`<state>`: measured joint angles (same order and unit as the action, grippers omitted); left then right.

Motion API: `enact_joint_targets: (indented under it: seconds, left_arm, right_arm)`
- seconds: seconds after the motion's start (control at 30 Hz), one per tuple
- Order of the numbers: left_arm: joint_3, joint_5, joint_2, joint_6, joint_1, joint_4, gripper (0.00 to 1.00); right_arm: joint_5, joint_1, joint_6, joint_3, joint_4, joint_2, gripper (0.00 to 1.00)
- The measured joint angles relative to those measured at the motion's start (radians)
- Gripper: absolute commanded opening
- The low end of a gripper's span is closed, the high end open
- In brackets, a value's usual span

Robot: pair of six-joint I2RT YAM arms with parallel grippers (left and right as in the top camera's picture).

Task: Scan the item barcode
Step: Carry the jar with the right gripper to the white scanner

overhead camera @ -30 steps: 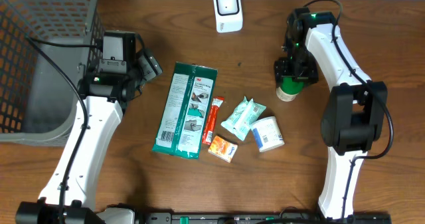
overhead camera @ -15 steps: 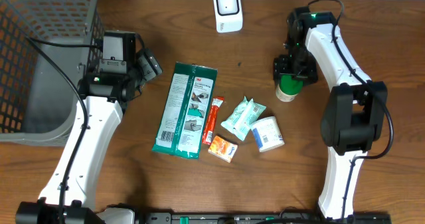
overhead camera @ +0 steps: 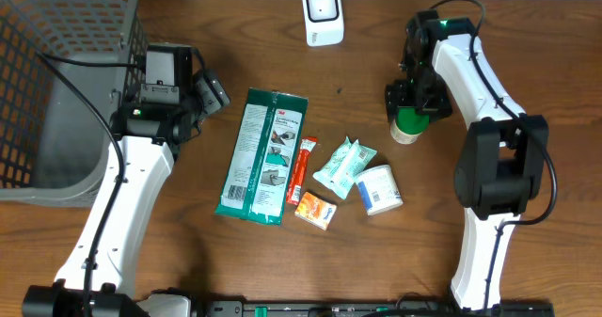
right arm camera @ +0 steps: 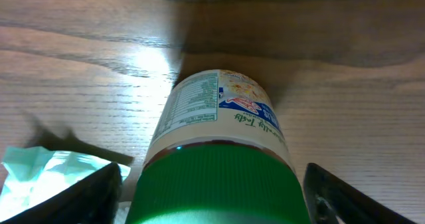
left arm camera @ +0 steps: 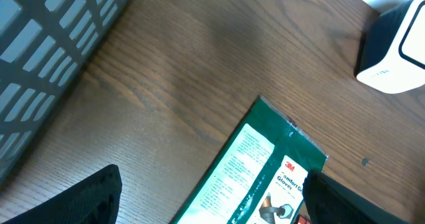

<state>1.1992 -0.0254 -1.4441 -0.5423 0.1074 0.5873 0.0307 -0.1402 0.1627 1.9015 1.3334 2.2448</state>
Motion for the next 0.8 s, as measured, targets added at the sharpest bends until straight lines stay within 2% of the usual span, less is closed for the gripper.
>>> enact_joint_targets:
  seconds: [0.07, 0.27, 0.43, 0.8]
  left_arm:
    - [0.000, 0.000, 0.000, 0.000, 0.000, 0.000, 0.85]
    - [0.000, 0.000, 0.000, 0.000, 0.000, 0.000, 0.85]
    - [0.000, 0.000, 0.000, 0.000, 0.000, 0.000, 0.85]
    - [0.000, 0.000, 0.000, 0.000, 0.000, 0.000, 0.85]
  right_arm:
    - [-0.001, -0.002, -0.004, -0.016, -0.011, 0.000, 0.72]
    - [-0.004, -0.012, -0.011, -0.040, -0.018, 0.000, 0.73]
    - [-0.005, -0.014, -0.017, -0.046, -0.035, 0.000, 0.57]
    - [0.023, -0.014, -0.018, -0.028, -0.006, -0.003, 0.50]
